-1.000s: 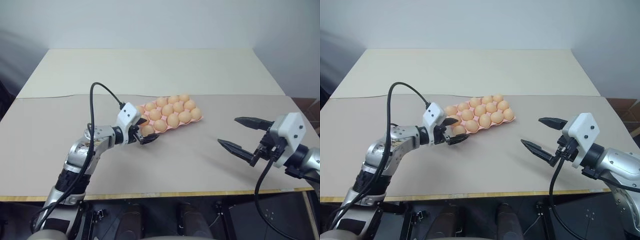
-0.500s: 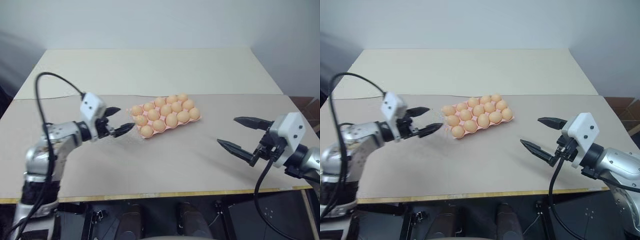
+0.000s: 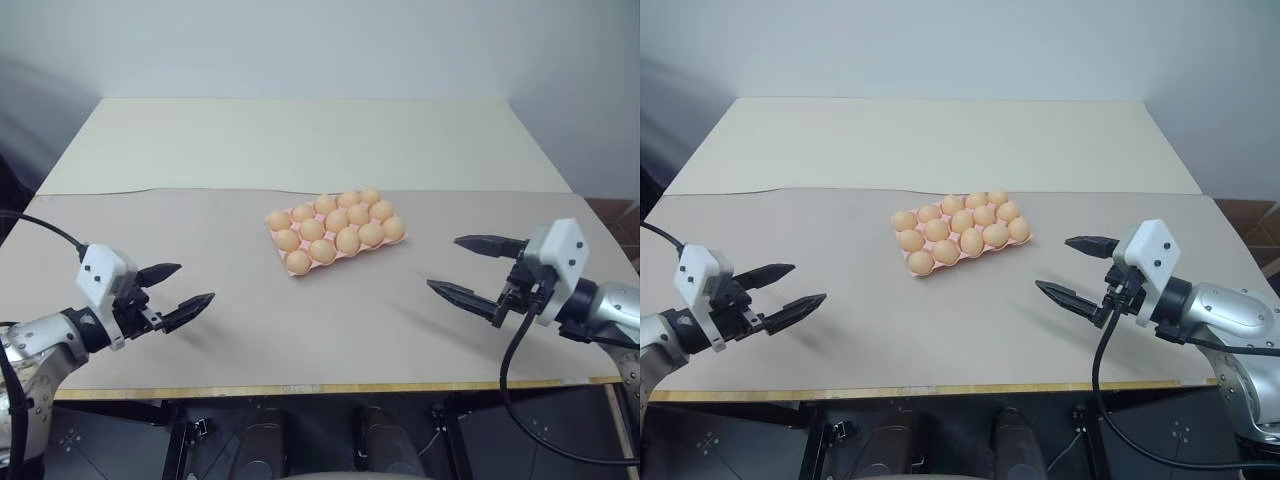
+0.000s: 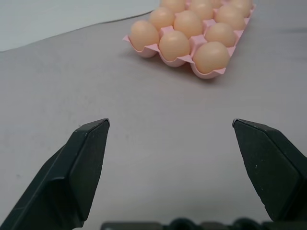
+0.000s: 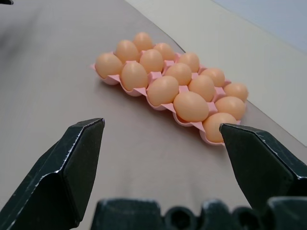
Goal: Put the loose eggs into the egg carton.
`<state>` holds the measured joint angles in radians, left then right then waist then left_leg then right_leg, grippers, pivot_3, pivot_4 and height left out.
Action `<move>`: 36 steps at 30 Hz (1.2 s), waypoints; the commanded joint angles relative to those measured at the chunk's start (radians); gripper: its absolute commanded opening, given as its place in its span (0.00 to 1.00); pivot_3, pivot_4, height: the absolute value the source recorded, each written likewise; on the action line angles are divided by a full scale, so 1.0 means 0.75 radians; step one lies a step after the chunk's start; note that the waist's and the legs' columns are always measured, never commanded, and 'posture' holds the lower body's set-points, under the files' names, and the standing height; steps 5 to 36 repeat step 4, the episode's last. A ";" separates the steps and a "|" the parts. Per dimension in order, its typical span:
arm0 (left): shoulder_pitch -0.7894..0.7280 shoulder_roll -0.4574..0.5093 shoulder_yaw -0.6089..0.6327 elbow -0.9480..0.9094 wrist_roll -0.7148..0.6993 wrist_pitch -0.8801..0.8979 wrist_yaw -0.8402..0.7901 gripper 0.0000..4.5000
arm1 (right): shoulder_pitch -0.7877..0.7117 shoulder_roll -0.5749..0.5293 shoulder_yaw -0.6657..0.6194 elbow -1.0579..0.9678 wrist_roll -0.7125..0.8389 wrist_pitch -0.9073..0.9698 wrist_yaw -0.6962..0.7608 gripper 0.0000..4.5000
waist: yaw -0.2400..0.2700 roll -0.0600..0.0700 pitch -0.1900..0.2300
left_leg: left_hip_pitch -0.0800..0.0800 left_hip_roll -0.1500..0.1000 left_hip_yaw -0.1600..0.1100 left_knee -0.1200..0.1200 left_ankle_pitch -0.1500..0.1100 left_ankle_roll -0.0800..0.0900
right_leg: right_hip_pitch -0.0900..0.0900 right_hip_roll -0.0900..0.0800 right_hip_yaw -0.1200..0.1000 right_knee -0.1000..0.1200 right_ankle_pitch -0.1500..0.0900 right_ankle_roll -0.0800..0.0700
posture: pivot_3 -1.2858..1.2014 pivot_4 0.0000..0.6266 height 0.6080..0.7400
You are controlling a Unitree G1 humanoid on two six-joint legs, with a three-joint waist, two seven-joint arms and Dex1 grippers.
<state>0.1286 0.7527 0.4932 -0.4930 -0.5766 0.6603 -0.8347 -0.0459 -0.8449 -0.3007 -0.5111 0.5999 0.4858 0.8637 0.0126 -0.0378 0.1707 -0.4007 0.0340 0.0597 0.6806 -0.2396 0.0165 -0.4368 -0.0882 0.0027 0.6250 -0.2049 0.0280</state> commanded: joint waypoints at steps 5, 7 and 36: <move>0.034 0.005 0.068 -0.055 -0.050 0.008 0.059 1.00 | -0.002 -0.001 -0.023 -0.013 -0.003 -0.030 0.010 1.00 | -0.003 0.000 0.000 | 0.000 0.000 0.001 0.000 0.000 0.000 | -0.001 0.001 0.001 0.000 0.000 0.000 | 0.52 0.24 1.00; 0.034 0.005 0.068 -0.055 -0.050 0.008 0.059 1.00 | -0.002 -0.001 -0.023 -0.013 -0.003 -0.030 0.010 1.00 | -0.003 0.000 0.000 | 0.000 0.000 0.001 0.000 0.000 0.000 | -0.001 0.001 0.001 0.000 0.000 0.000 | 0.52 0.24 1.00; 0.034 0.005 0.068 -0.055 -0.050 0.008 0.059 1.00 | -0.002 -0.001 -0.023 -0.013 -0.003 -0.030 0.010 1.00 | -0.003 0.000 0.000 | 0.000 0.000 0.001 0.000 0.000 0.000 | -0.001 0.001 0.001 0.000 0.000 0.000 | 0.52 0.24 1.00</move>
